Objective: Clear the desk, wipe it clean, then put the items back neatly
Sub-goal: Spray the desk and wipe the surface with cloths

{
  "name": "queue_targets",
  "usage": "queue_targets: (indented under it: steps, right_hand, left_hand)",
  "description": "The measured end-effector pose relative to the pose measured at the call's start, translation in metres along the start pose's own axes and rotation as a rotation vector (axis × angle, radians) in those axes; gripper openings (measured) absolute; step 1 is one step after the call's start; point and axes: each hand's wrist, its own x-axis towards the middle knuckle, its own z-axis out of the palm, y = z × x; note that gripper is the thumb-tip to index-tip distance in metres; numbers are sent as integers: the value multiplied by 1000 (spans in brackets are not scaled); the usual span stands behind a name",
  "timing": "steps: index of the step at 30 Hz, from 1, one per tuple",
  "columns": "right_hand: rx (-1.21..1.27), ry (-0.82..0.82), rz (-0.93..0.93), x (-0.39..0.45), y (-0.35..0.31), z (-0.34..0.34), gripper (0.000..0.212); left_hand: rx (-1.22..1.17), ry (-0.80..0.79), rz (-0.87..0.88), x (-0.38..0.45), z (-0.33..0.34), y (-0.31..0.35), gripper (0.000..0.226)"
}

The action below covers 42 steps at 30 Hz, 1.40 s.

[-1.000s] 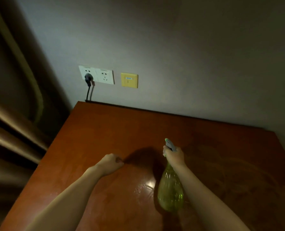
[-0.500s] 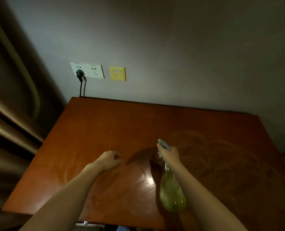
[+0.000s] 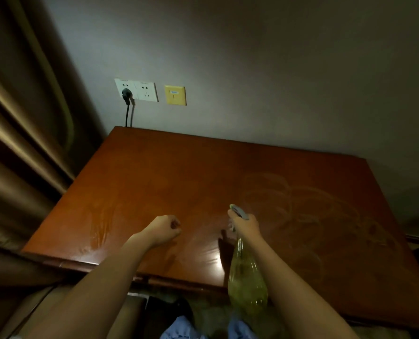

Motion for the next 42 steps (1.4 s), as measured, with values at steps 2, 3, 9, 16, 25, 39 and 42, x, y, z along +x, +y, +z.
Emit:
queue_targets:
  steps: [2,3,9,16,25,39,42]
  right_hand:
    - [-13,2,-37,-10,9,-5,27]
    - [-27,8,-30,-14,15,-5,27]
    - [-158,15,59,-35,57,-9,32]
    - [-183,-118,-19,-58,69,-9,41]
    - [-317,-133,-74,-107,89,11,37]
    - [-90,181,69,-145,108,-25,32]
    - [-160,234,41,-147,114,-29,37]
  left_hand:
    - [7,1,5,-11,8,4,36]
    - [7,4,5,-15,11,5,36]
    - [24,37,16,-50,24,8,35]
    - [51,36,-35,-71,28,-9,35]
    - [17,-1,2,-97,48,-22,33]
    - [64,1,65,-120,56,-21,33]
    - [75,-16,94,-120,67,-9,33]
